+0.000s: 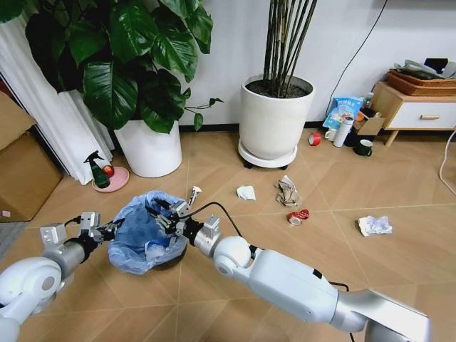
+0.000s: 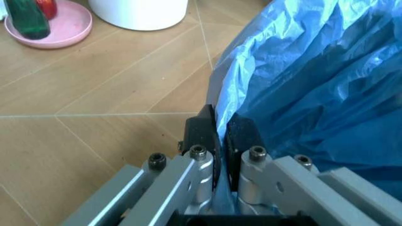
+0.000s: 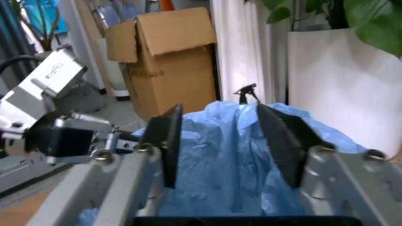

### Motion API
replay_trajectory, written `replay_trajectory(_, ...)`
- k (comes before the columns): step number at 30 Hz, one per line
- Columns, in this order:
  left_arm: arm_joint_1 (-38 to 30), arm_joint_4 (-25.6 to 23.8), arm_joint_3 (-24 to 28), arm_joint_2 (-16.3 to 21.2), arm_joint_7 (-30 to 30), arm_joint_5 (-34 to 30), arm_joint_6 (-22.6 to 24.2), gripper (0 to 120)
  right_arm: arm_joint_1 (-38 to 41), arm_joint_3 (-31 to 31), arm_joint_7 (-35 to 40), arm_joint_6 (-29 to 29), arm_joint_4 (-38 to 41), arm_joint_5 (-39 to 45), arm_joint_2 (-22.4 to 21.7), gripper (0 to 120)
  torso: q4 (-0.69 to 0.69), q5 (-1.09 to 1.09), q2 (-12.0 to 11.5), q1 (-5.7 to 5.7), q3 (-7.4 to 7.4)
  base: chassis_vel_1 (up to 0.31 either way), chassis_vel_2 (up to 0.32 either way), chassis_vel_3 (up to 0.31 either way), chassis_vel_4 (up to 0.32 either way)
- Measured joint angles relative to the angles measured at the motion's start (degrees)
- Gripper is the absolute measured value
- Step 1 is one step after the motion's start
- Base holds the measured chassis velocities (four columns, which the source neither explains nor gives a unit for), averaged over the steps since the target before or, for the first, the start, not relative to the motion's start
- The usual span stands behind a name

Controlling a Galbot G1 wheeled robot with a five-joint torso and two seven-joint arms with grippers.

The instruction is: Pick up the trash bin and place the garbage on the floor into it.

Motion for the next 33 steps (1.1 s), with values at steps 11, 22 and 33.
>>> replay_trajectory(11,2.8,-2.5,-5.9,-2.9,-1.1,0.7,0.1,0,-4.0,16.0,9.6,-2.5,0.2,1.6,-4.6,88,0.02,0.06,0.0,0.0,0.0,0.0,0.0,0.0,0.0)
replay_trajectory(22,4.2,-3.8,-8.7,-5.3,-1.7,2.2,0.0,0,-25.1,37.2,11.0,-0.9,4.1,-4.2,-17.7,100,-0.02,0.03,0.0,0.0,-0.01,0.0,0.0,0.0,0.0)
replay_trajectory(33,4.7,-4.1,-7.7,-6.0,-2.0,3.5,0.0,0,-47.1,53.5,8.3,0.3,9.5,-9.4,-13.5,100,-0.02,0.01,0.0,-0.01,-0.01,0.0,0.0,0.0,0.0)
